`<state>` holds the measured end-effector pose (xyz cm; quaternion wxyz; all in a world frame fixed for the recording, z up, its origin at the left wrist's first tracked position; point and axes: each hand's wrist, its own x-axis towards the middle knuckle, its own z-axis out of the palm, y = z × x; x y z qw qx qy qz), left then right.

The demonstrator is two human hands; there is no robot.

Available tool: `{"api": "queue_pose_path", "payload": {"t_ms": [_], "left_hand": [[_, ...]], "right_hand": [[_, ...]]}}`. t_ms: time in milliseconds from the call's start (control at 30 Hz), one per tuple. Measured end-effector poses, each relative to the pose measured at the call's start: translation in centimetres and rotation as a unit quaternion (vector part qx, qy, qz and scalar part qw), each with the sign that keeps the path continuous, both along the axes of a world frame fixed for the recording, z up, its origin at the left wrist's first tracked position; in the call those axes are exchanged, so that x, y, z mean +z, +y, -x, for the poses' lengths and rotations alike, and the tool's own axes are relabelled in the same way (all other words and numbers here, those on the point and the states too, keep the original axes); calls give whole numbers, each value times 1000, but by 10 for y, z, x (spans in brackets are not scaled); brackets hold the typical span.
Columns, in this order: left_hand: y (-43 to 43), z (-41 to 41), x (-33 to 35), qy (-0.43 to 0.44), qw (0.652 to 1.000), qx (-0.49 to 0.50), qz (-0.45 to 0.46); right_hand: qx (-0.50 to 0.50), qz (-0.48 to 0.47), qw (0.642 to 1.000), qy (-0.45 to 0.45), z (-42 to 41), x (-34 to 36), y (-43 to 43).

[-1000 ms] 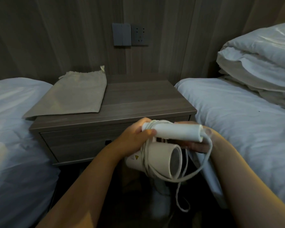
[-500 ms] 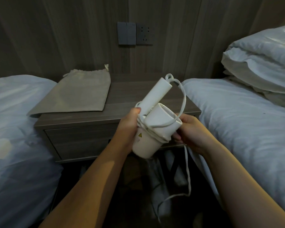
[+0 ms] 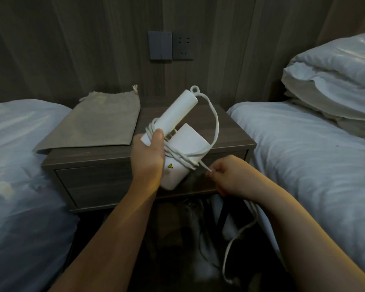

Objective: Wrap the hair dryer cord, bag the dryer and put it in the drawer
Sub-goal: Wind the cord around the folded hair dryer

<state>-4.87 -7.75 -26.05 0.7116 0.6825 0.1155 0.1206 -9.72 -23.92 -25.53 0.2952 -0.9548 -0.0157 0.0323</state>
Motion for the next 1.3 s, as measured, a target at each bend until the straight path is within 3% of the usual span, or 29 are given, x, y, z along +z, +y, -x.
{"api": "queue_pose_path", "payload": {"t_ms": [167,367,467,600,767,900,1067,1300], "left_hand": [[5,3,0,-99,987,27,-124],[3,7,-2,-156,960,27,-229],[1,9,1,-137,942,-17,-306],[-1,7,2,-67,888,-108,-441],[3,7,-3,-45,859,-264,-437],[3,7,-11,-50,835,-307,-454],[0,6,-15,-38,827,-350,-439],[-3,10,-18,-43,819,-417,-392]], "right_hand": [[17,49,998,-29,8,11,8],[88,128,986,-63,21,21,8],[87,172,974,-117,25,26,10],[69,262,937,-219,33,33,17],[38,259,950,-171,30,34,16],[100,75,987,-98,25,32,-5],[154,7,988,-31,22,31,-31],[15,37,995,-90,11,27,-45]]}}
